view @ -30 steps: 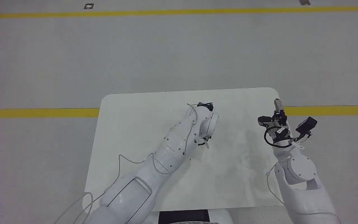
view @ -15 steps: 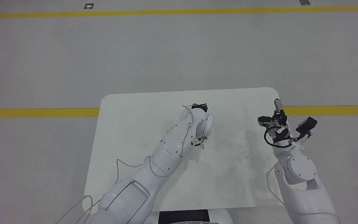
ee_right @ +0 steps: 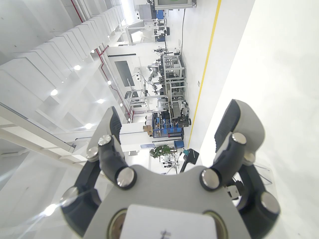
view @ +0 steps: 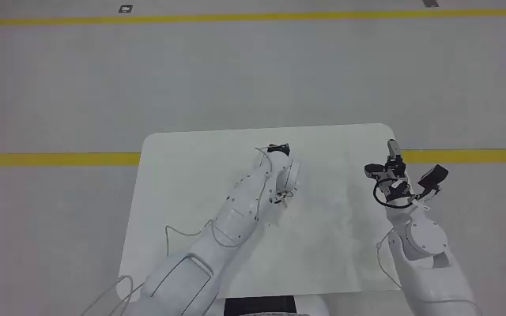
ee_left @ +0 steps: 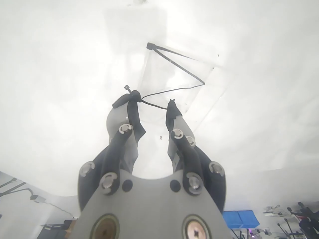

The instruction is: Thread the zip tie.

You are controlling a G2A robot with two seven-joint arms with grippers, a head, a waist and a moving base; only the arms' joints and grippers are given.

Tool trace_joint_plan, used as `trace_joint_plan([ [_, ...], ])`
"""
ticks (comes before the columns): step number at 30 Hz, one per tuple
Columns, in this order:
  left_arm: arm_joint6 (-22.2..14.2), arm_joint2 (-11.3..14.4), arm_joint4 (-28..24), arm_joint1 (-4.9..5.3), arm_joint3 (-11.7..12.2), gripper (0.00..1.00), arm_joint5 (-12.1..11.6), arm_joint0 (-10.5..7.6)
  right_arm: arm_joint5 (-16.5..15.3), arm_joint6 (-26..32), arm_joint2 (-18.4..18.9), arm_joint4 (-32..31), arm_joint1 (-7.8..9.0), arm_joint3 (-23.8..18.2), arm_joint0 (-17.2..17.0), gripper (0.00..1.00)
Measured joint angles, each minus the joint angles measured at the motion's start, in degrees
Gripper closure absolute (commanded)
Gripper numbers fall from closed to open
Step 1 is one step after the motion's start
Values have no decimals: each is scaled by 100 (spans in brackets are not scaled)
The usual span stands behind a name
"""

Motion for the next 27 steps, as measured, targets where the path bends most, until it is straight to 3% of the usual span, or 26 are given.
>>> trace_joint_plan([
  [9, 234, -87, -40, -132, 324, 80, 0, -141, 0, 0, 0, 0, 0, 0, 0, 0],
  [20, 313, -129, -58, -260, 763, 75, 0, -336, 0, 0, 0, 0, 0, 0, 0, 0],
  [27, 341, -172, -64, -287, 730, 75, 0, -356, 0, 0, 0, 0, 0, 0, 0, 0],
])
